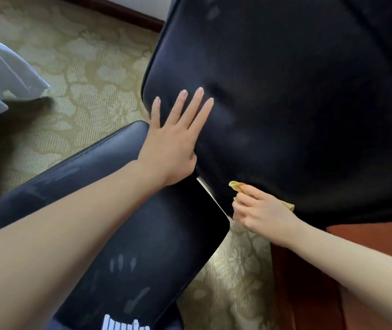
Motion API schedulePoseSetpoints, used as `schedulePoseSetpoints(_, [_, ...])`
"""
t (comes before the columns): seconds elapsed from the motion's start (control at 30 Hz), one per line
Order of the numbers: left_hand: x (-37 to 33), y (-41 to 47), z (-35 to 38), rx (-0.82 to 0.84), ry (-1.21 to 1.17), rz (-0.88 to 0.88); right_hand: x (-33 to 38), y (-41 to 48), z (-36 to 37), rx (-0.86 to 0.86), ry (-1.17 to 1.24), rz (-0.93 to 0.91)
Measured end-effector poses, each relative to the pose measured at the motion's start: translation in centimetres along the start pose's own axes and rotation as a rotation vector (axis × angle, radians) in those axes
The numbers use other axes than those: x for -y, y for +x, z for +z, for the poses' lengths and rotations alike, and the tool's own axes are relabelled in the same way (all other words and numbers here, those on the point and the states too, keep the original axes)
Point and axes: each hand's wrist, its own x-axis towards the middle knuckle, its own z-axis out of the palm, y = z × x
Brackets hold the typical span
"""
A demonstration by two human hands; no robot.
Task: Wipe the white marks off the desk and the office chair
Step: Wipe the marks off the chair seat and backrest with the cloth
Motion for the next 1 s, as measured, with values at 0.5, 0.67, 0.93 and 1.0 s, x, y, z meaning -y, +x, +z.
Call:
schedulePoseSetpoints(0.5, [-0.9,2.2,-2.1,0.155,0.055,0.083,-14.8,-0.9,-13.3,-0.483,-0.309,0.272])
schedulePoseSetpoints(0.67, [1.9,2.0,-3.8,0.122,0.09,0.073,-19.2,5.1,-16.4,-0.64,-0.354,0.398])
schedulePoseSetpoints(0.93, [6.9,-0.6,-4.3,0.137,0.073,-0.051,-19.3,14.8,-17.8,-0.634,-0.06,0.632])
schedulePoseSetpoints(1.0, [8.2,-1.8,-4.0,0.161,0.069,-0.093,-18.8,16.5,-17.1,-0.561,-0.019,0.624])
